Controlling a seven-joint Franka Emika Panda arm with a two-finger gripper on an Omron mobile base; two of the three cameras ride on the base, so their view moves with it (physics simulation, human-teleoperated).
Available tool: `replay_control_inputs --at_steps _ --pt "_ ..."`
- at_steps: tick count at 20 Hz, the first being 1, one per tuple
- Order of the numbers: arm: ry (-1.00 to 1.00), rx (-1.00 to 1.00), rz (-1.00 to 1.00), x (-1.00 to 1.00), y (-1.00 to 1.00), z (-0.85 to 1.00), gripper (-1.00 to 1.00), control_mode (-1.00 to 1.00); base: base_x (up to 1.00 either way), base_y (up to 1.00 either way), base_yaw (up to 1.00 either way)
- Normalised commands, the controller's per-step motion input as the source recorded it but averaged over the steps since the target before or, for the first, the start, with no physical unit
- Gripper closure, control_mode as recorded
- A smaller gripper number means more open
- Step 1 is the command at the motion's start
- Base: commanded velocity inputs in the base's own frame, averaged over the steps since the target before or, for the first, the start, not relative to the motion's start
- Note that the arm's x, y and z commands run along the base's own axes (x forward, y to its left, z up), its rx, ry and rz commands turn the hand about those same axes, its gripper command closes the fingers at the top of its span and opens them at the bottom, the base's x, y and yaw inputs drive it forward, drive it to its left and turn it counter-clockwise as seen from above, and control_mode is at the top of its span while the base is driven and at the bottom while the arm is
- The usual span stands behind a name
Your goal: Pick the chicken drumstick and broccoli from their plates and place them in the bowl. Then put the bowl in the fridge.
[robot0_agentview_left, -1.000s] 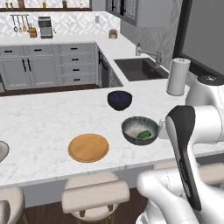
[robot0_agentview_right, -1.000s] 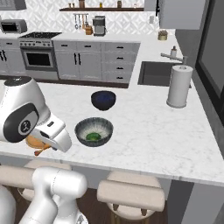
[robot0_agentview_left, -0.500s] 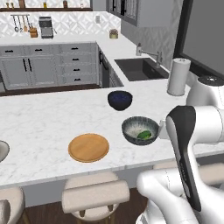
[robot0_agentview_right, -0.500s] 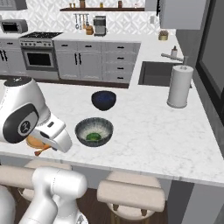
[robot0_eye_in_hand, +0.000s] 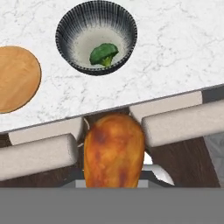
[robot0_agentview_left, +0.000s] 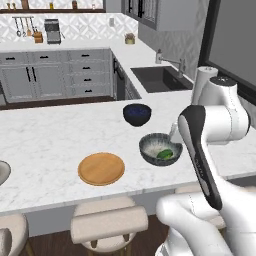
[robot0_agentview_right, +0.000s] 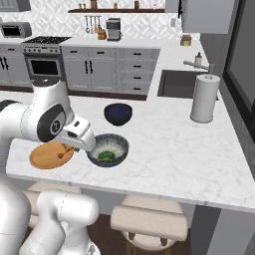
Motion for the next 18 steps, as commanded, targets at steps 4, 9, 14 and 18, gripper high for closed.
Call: replay_control_inputs --at_steps 4,9,14,18 --pt "0.04 0.01 0.05 1.00 0.00 -0.17 1.00 -1.00 0.00 0.00 0.00" --pt "0.00 0.00 0.00 1.00 0.00 -0.49 1.00 -1.00 0.00 0.00 0.00" --pt "0.00 0.00 0.00 0.77 -0.07 -0.61 1.00 -1.00 0.00 0.00 0.00" --pt "0.02 -0.02 0.00 0.47 -0.01 -0.59 1.00 -1.00 0.00 0.00 0.00"
